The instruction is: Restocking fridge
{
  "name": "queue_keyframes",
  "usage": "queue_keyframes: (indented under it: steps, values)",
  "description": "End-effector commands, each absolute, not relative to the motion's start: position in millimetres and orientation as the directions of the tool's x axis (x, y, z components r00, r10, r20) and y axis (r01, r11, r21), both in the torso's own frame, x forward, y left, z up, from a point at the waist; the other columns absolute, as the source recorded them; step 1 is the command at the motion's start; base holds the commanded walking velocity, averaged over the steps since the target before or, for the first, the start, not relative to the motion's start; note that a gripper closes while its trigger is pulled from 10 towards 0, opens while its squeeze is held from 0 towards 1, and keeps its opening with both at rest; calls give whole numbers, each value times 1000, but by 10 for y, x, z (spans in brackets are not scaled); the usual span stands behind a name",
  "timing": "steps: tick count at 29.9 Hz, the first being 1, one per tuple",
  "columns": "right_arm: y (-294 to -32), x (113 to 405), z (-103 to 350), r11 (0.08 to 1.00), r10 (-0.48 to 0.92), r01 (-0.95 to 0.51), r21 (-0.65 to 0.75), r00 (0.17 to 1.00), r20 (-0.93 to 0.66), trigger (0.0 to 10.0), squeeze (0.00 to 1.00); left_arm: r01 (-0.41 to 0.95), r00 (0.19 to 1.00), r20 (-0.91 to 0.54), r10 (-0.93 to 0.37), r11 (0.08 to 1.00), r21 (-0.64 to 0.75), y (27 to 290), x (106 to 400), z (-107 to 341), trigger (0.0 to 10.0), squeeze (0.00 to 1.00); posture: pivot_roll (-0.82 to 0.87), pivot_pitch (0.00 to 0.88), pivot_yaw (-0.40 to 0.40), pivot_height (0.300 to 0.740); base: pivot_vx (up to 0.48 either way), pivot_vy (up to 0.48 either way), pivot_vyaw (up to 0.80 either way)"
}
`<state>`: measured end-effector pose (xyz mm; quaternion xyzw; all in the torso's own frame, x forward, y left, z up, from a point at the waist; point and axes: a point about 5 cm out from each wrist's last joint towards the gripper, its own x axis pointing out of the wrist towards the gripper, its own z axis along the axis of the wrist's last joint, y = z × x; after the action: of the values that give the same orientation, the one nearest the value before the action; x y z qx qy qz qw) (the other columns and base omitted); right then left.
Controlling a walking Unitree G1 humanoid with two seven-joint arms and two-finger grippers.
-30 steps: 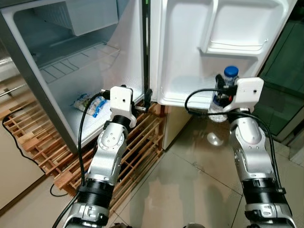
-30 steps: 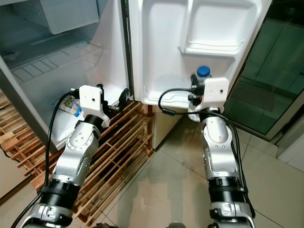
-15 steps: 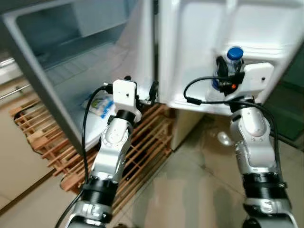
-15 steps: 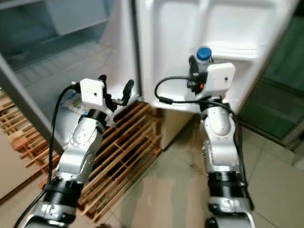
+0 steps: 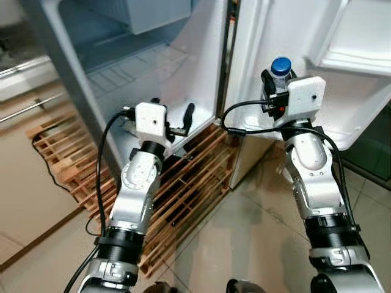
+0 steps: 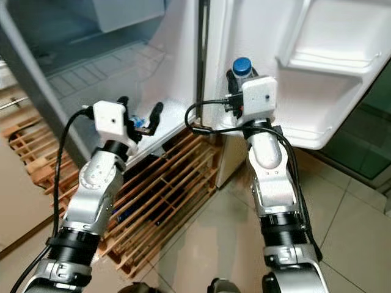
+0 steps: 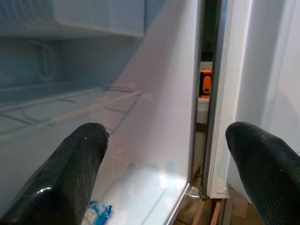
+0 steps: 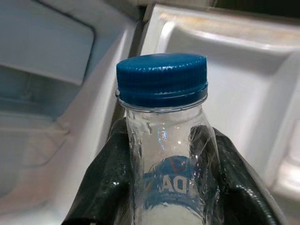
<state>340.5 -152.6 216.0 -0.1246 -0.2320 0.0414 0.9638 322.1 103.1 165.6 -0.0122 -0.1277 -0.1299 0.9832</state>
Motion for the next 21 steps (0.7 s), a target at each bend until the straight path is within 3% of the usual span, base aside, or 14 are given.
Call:
queue_keyframes:
  steps: [1, 11, 21]
  values:
    - [-1548, 3415, 2270, 964, 131, 4, -266, 864, 487, 10000, 0, 272, 929, 259, -266, 962, 11, 1018, 3211, 1687, 10000, 0, -97, 66, 53, 740, 0, 0, 0]
    - [-1631, 3556, 2326, 954, 104, 66, -292, 841, 531, 10000, 0, 279, 927, 245, -283, 959, 49, 1143, 3121, 1685, 10000, 0, -48, 98, 88, 740, 0, 0, 0]
    - [-1433, 3532, 2403, 931, 212, 23, -365, 777, 592, 10000, 0, 269, 923, 251, -290, 956, 115, 1255, 2914, 1762, 10000, 0, 2, 183, 122, 740, 0, 0, 0]
